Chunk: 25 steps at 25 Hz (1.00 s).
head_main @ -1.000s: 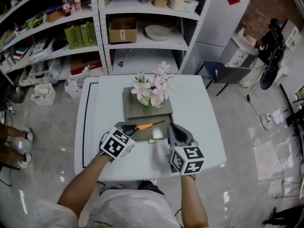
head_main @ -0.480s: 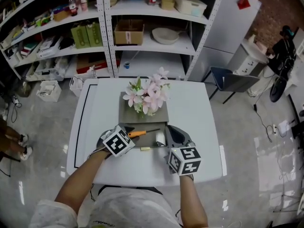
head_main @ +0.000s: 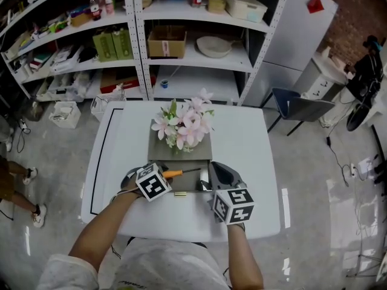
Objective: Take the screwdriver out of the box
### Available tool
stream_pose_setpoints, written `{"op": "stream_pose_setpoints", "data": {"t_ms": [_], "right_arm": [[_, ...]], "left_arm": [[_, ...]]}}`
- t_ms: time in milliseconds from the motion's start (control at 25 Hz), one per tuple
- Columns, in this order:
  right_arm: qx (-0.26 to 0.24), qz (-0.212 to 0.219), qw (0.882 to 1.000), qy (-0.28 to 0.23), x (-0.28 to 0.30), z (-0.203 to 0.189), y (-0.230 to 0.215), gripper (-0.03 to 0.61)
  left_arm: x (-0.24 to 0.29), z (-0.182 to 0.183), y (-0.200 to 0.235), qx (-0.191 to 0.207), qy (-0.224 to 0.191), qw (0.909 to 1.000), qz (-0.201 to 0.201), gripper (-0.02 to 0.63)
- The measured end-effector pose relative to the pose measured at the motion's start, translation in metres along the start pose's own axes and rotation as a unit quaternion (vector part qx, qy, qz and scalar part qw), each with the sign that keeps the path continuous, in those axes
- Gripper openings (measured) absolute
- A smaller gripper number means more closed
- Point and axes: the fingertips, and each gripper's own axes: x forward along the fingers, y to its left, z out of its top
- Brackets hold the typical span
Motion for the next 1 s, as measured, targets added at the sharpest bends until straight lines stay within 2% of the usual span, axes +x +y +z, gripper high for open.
{"op": "stream_pose_setpoints", "data": {"t_ms": [40,160,360,560,760,1000], "right_arm": [[0.000,0.001,1.000,0.001,0.001,-0.001,-0.001,0.006],[0.003,0.001,1.000,0.001,0.002,-0.001,-0.004,0.006],[0.008,-0.001,1.000,-0.001,0.003,0.001,-0.008,0.006],[0.012,-0.001,1.000,-0.001,0.003,0.002,-0.008,0.006],[0.019,-0.009,1.000,-0.001,0.004,-0.001,-0.006,0.006],[0.022,-0.029,0.999,-0.003,-0.004,0.001,0.007,0.006]], "left_arm": [[0.000,0.000,0.001,0.008,0.005,0.9999,0.004,0.128],[0.001,0.000,0.001,0.021,0.015,0.9997,0.003,0.123],[0.000,0.000,0.002,0.012,0.013,0.9998,-0.005,0.117],[-0.004,0.003,-0.002,0.024,0.007,0.9997,-0.002,0.115],[-0.009,0.008,-0.010,0.031,-0.022,0.9993,-0.001,0.114],[-0.033,0.020,-0.012,0.026,-0.077,0.9965,0.014,0.114]]}}
